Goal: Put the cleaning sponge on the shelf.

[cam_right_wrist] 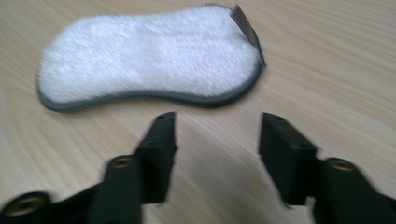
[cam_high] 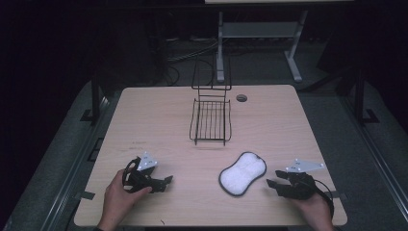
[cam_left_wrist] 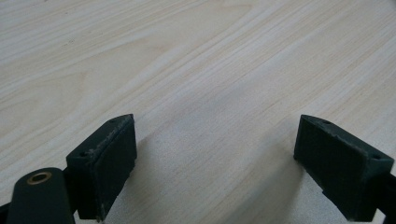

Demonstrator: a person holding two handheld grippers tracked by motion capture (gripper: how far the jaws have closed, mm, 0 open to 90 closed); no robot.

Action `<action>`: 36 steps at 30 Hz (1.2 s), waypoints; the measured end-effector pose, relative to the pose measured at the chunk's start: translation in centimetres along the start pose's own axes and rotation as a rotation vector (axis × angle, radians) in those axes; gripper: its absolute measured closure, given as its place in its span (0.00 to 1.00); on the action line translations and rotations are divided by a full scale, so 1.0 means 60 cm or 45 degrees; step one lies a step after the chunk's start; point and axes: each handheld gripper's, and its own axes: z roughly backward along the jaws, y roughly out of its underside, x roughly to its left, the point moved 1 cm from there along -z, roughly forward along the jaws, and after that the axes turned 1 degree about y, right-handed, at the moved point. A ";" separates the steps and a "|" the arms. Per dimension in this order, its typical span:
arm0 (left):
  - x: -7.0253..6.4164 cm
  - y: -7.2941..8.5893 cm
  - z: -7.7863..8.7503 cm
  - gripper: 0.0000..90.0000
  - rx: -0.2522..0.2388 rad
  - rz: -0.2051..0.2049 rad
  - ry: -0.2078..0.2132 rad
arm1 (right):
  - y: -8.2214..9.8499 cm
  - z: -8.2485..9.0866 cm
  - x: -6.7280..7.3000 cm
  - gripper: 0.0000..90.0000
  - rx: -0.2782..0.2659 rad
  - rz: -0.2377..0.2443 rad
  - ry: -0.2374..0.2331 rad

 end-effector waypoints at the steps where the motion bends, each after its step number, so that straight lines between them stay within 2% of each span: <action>1: 0.000 0.000 0.000 0.14 0.000 0.000 0.000 | -0.002 0.001 0.001 0.65 -0.005 -0.002 -0.008; 2: 0.000 0.000 0.000 0.14 0.000 0.000 0.000 | -0.007 0.001 0.001 0.77 -0.004 0.008 -0.034; 3: 0.000 0.000 0.000 0.14 0.000 0.000 0.000 | -0.007 0.001 0.001 0.77 -0.004 0.008 -0.034; 4: 0.000 0.000 0.000 0.14 0.000 0.000 0.000 | -0.009 0.000 0.001 0.82 -0.006 0.008 -0.040; 5: 0.000 0.000 0.000 0.14 0.000 0.000 0.000 | -0.013 -0.002 0.004 0.95 -0.004 0.026 -0.072; 6: 0.000 0.000 0.000 0.14 0.000 0.000 0.000 | -0.013 -0.002 0.004 0.95 -0.004 0.026 -0.072; 7: 0.000 0.000 0.000 0.14 0.000 0.000 0.000 | -0.015 -0.003 0.006 1.00 -0.005 0.033 -0.082; 10: 0.000 0.000 0.000 0.14 0.000 0.000 0.000 | -0.025 -0.008 0.020 1.00 -0.010 0.044 -0.167; 14: 0.000 0.000 0.000 0.14 0.000 -0.001 0.000 | -0.033 -0.014 0.031 1.00 -0.015 0.055 -0.208; 16: 0.000 0.000 0.000 0.14 0.000 0.000 0.000 | -0.040 -0.023 0.045 1.00 -0.003 0.077 -0.237; 31: 0.000 0.000 0.000 0.14 0.000 -0.001 0.000 | -0.057 -0.063 0.092 1.00 0.062 0.193 -0.316; 36: 0.000 0.000 0.000 0.14 0.001 -0.001 0.000 | -0.061 -0.070 0.096 1.00 0.065 0.205 -0.325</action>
